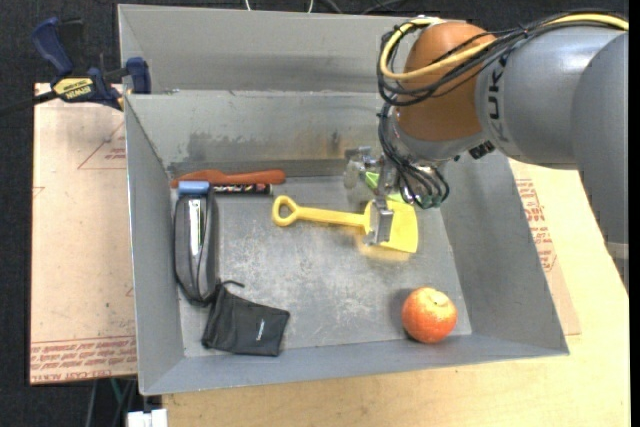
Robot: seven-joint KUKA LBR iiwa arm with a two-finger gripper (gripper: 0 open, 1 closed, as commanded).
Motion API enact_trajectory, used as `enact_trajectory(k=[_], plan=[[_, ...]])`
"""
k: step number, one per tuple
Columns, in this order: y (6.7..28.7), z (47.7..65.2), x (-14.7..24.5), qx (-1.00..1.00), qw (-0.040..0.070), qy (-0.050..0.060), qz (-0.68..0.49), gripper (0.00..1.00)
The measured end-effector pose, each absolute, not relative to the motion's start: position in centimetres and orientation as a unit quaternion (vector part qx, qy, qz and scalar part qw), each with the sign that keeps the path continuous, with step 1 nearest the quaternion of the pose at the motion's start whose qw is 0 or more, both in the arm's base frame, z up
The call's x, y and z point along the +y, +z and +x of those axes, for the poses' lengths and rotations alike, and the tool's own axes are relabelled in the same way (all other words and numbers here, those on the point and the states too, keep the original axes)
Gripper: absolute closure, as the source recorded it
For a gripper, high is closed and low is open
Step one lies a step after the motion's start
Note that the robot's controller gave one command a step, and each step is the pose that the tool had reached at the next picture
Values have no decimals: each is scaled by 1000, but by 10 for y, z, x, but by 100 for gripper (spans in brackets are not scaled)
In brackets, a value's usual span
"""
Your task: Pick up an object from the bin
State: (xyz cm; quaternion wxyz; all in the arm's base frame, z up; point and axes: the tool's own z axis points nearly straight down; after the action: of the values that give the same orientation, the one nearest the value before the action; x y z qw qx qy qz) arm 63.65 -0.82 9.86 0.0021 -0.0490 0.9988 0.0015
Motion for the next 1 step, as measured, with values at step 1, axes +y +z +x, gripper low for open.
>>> enact_trajectory(k=[1], plan=[[97,634,-14,1000,5,3,17,0]])
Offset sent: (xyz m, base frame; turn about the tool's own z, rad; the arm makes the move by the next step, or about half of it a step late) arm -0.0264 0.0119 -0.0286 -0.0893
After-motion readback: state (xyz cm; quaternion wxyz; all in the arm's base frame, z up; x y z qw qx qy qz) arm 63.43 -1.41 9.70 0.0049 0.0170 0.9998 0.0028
